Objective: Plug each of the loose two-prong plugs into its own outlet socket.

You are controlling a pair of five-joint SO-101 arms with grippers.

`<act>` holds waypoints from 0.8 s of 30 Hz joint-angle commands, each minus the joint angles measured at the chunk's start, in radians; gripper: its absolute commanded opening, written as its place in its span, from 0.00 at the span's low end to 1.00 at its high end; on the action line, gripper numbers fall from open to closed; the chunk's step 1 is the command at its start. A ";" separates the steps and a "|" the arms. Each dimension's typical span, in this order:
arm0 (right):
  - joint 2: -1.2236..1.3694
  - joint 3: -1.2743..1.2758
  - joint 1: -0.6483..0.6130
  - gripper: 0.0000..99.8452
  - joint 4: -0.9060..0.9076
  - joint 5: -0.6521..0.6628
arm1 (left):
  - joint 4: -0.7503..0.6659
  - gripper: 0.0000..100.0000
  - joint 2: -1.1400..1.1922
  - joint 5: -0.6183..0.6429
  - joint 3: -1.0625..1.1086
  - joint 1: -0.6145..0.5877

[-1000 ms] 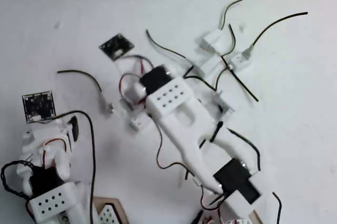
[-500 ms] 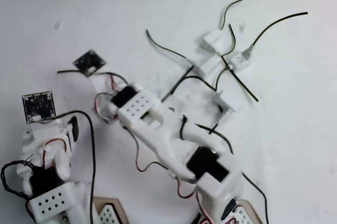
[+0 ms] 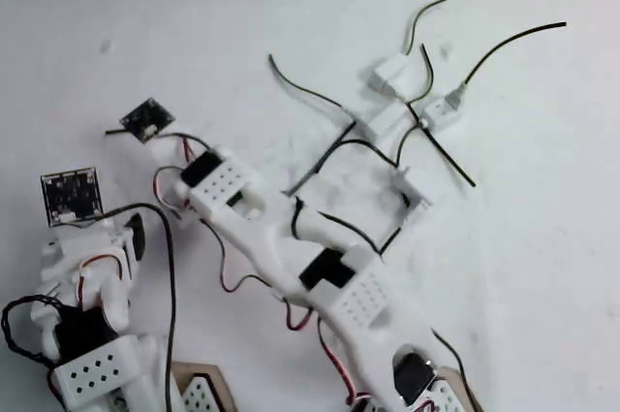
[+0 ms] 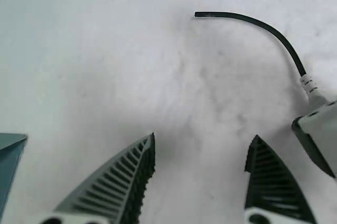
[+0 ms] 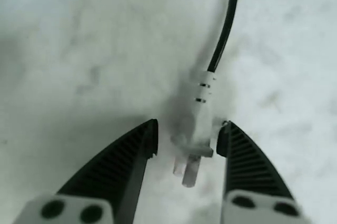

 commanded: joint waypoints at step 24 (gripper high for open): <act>-0.656 0.221 0.147 0.02 0.501 0.127 | 0.002 0.28 -0.012 0.000 -0.006 -0.004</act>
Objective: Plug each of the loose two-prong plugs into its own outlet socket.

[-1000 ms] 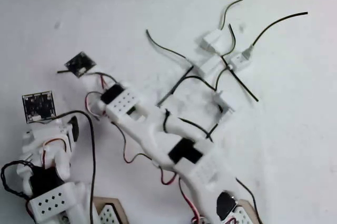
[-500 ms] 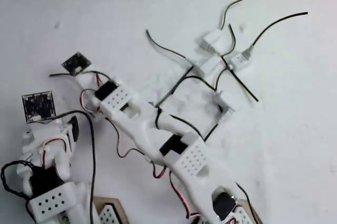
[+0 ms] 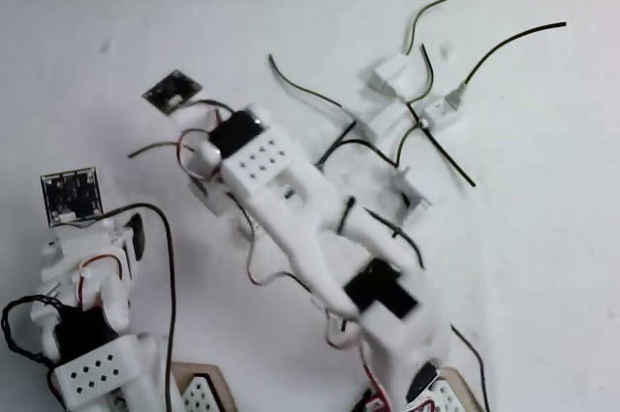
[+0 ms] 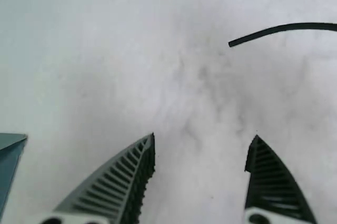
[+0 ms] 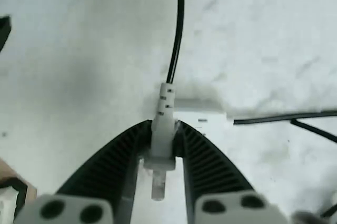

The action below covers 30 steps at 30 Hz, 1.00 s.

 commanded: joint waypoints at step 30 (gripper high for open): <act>0.002 0.690 0.291 0.02 -0.045 0.483 | 0.002 0.28 -0.012 0.000 -0.005 -0.004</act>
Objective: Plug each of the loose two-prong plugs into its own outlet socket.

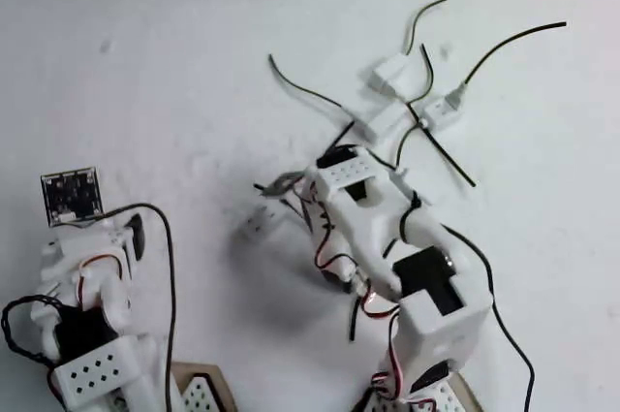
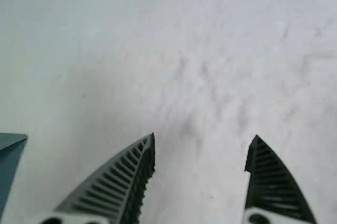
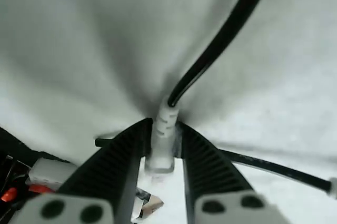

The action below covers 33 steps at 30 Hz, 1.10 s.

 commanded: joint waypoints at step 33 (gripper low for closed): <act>-1.196 0.580 -0.295 0.02 -0.713 -0.497 | 0.003 0.28 -0.012 0.005 -0.038 0.062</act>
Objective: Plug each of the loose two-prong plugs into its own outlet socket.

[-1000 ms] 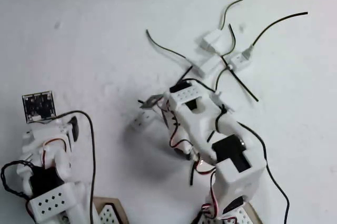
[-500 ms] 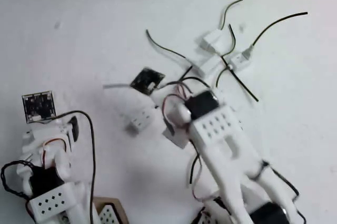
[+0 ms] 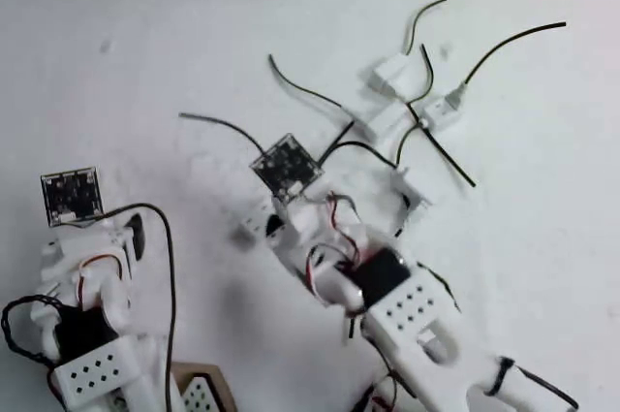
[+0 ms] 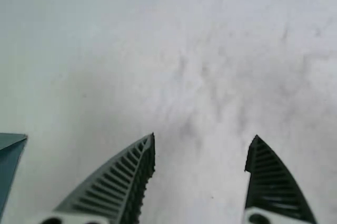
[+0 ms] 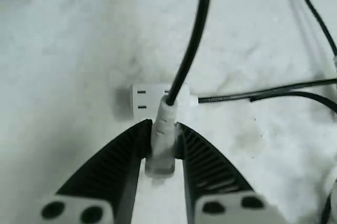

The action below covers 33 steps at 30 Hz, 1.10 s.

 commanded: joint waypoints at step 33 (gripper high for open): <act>-0.487 0.256 -0.266 0.02 -0.051 -0.061 | 0.338 0.28 -0.012 0.008 -0.393 0.809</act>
